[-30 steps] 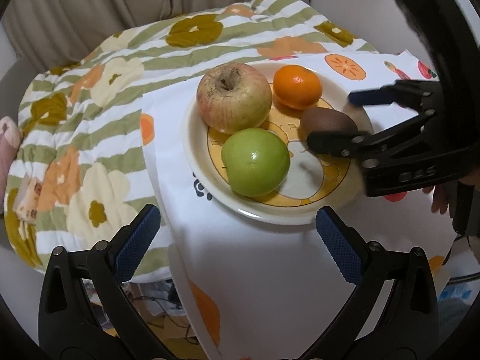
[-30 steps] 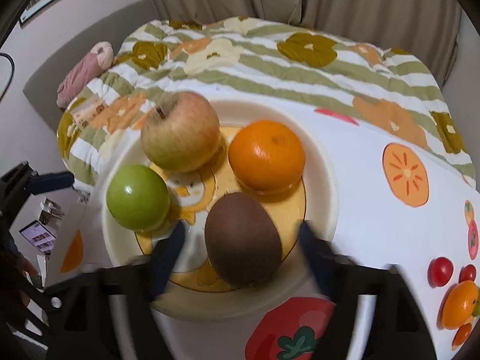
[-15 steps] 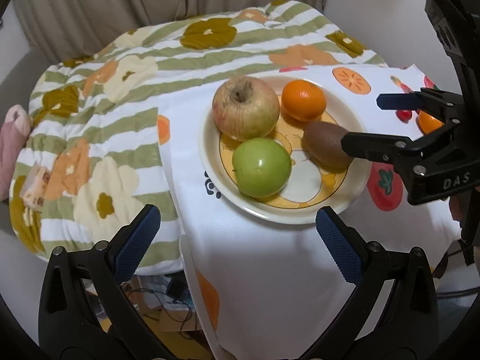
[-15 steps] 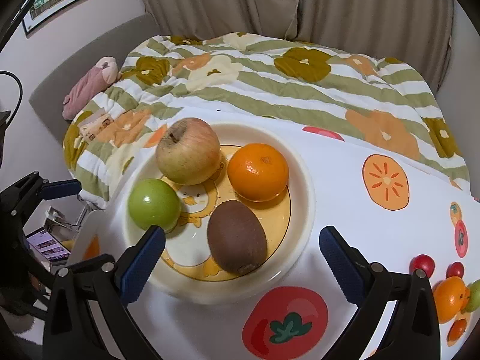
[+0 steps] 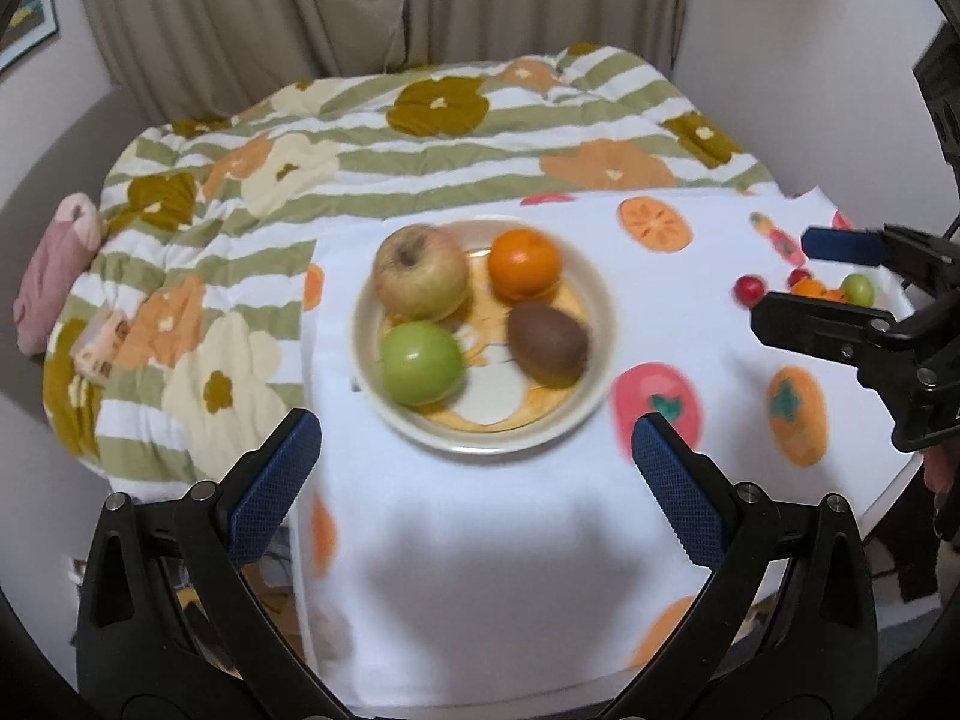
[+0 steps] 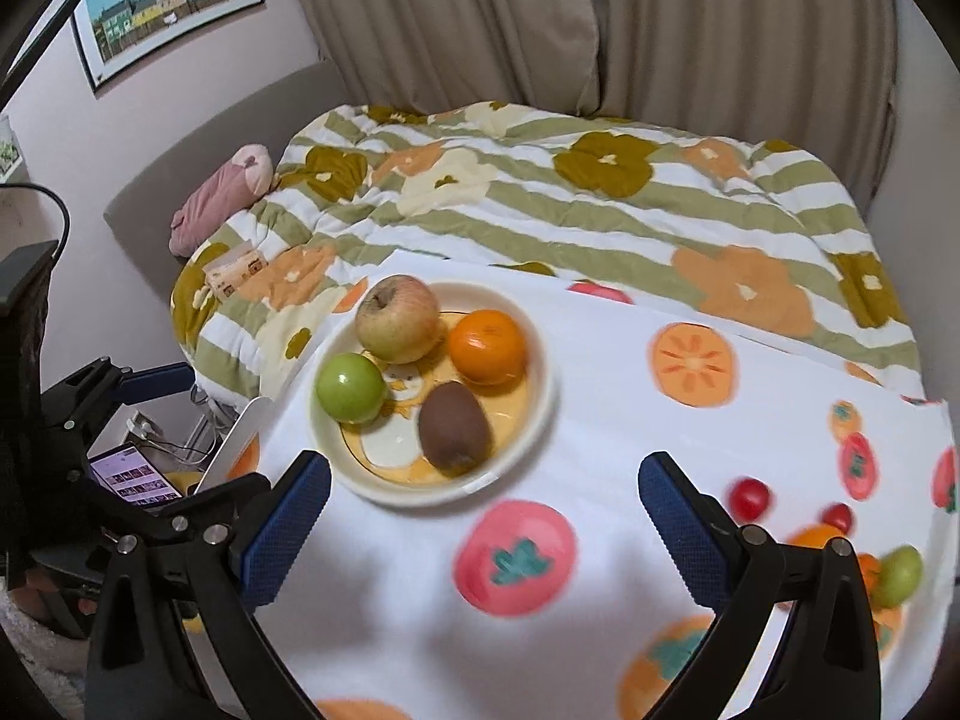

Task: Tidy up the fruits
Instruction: 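Withdraw both open tools from the bowl toward the loose fruit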

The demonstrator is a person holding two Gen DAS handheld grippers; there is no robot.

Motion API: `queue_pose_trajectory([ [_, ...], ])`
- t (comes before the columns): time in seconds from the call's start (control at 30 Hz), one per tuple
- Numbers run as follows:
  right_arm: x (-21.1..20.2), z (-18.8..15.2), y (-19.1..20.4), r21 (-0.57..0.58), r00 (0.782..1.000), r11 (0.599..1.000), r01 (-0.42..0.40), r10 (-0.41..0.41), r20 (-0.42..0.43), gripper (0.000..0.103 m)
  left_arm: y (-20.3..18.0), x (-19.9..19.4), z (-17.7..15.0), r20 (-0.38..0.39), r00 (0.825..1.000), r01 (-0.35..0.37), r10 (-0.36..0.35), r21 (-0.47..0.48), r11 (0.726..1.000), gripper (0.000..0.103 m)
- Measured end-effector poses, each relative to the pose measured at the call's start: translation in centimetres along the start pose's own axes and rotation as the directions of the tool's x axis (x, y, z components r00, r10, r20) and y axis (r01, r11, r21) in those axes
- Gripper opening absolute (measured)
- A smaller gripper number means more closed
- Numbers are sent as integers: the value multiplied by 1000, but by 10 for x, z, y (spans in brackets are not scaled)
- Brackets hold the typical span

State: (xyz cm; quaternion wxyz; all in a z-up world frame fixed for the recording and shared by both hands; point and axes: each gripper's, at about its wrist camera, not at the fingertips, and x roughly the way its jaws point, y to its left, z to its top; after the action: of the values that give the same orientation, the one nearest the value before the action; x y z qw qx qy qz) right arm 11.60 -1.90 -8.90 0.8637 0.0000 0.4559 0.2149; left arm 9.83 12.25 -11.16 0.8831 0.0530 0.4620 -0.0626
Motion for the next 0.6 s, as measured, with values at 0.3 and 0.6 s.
queue_pose_trajectory([
  [0.3,-60,-33,-82,58,997,995,77,-78,10,103,-90,-12,6,32,997,63,-63,1,998,103],
  [0.6,-102,-65,-153,88,978,975,206,-208,17,103,-174,-6,20,56,993,103,-107,70,992,103],
])
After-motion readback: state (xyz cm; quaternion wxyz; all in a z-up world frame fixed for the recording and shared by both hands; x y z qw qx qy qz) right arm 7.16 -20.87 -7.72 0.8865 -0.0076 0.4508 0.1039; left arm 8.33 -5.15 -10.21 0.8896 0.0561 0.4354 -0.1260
